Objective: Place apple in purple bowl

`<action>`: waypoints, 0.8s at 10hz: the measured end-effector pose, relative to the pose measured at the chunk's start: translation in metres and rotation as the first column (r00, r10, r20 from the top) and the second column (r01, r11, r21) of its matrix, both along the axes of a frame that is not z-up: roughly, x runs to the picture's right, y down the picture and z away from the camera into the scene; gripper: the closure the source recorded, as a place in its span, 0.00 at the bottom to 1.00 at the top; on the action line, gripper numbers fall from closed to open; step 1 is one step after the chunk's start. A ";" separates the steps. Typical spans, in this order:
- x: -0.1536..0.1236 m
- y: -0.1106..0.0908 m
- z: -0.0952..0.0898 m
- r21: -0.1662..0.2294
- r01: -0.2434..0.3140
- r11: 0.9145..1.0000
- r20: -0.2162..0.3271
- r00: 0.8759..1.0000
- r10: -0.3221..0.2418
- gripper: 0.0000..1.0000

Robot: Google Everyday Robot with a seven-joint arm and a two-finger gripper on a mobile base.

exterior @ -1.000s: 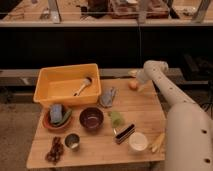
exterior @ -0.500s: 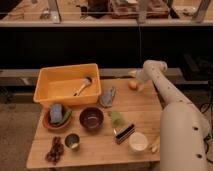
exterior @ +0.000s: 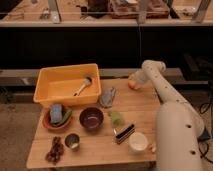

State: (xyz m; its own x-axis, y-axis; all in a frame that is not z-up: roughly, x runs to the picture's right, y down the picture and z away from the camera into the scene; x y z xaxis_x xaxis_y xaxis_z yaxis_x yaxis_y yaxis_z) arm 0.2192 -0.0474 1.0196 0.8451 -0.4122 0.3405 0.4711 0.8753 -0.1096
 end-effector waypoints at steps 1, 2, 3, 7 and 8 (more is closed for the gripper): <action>0.000 0.001 -0.001 -0.003 0.000 1.000 0.012 1.000 0.001 0.67; 0.000 0.001 -0.003 -0.005 0.000 1.000 0.026 1.000 0.000 0.67; 0.002 0.002 -0.006 -0.006 0.000 1.000 0.036 0.999 0.000 0.67; 0.005 -0.010 -0.043 0.008 -0.014 1.000 0.104 0.994 0.013 0.67; 0.004 -0.017 -0.062 0.017 -0.012 1.000 0.135 0.991 0.009 0.67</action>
State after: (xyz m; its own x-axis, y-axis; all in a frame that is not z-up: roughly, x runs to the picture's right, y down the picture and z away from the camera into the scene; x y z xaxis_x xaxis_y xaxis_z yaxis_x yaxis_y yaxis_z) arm 0.2230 -0.0642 0.9575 0.7961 -0.4104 0.4447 0.4713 0.8814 -0.0302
